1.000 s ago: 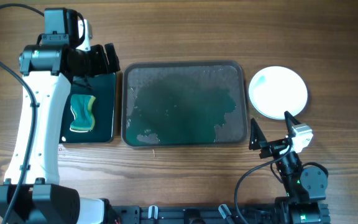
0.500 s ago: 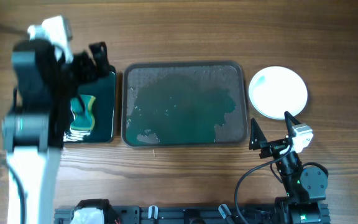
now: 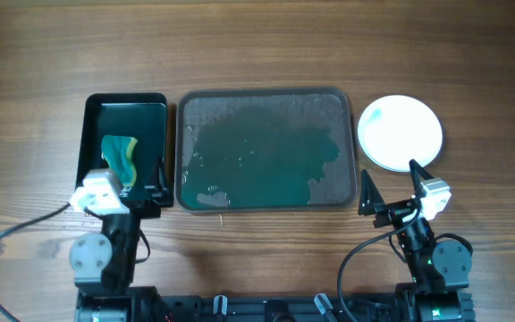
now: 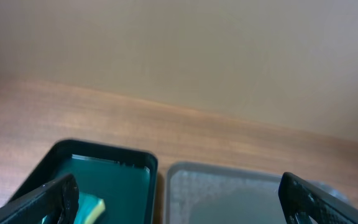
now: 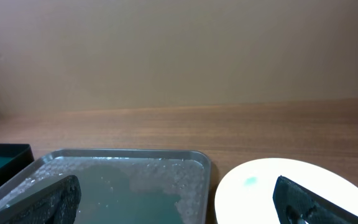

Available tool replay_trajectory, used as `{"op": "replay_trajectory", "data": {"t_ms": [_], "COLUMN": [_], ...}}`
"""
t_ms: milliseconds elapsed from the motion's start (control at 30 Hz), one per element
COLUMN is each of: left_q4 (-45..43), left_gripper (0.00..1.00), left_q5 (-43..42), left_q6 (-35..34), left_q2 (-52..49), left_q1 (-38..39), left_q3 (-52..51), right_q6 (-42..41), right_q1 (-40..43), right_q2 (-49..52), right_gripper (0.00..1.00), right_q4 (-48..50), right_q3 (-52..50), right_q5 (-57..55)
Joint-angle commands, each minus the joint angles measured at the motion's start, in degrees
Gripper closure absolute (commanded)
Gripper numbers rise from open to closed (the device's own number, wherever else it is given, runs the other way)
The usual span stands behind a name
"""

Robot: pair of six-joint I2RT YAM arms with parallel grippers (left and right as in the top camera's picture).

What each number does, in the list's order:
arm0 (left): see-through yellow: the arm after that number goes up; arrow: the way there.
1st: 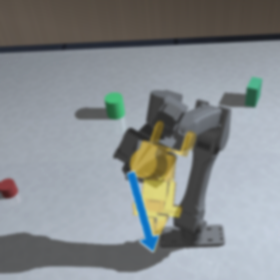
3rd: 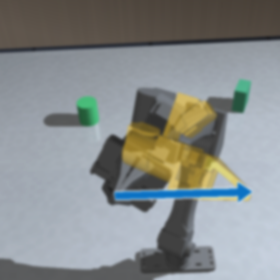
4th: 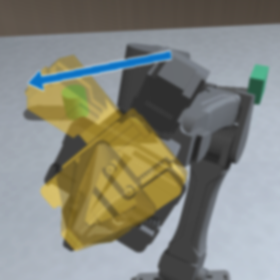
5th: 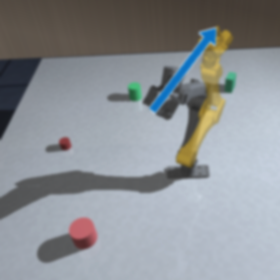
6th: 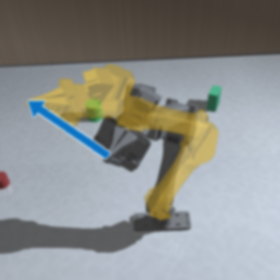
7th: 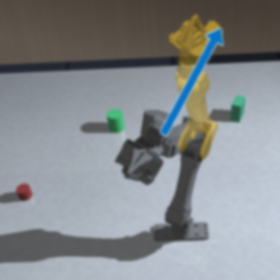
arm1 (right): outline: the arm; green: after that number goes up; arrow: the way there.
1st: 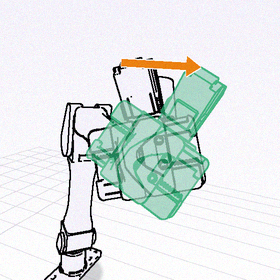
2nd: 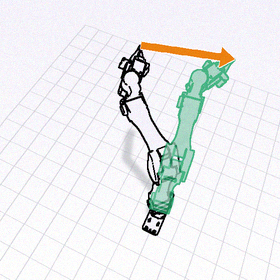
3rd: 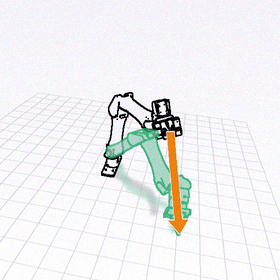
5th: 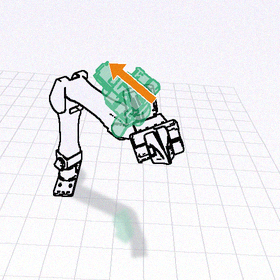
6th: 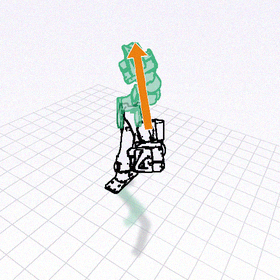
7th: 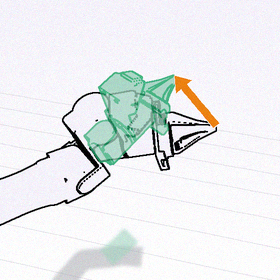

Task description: Clean dirty plates on tray and stack at the side

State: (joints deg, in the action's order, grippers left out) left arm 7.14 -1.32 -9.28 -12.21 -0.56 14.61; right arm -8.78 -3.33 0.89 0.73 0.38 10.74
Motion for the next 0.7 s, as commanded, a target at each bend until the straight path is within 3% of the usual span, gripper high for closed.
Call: {"op": "replay_trajectory", "data": {"t_ms": [0, 300, 667], "left_q4": [-3.15, -4.17, -2.95], "left_gripper": [0.00, 0.00, 0.00], "left_q5": [2.14, 2.67, 1.38], "left_q6": [0.13, 0.11, -0.11], "left_q2": [5.38, 11.82, 12.04], "left_q1": [-0.59, -3.08, -3.10], "left_q3": [-5.90, -11.82, -14.27], "right_q6": [-0.59, -0.57, -0.57], "right_q1": [-0.13, -0.13, -0.13], "right_q2": [-0.46, -0.46, -0.46], "right_gripper": [0.00, 0.00, 0.00], "right_q4": [0.20, 0.20, 0.20], "right_q3": [-0.09, -0.09, -0.09], "right_q5": [0.90, 0.90, 0.90]}}
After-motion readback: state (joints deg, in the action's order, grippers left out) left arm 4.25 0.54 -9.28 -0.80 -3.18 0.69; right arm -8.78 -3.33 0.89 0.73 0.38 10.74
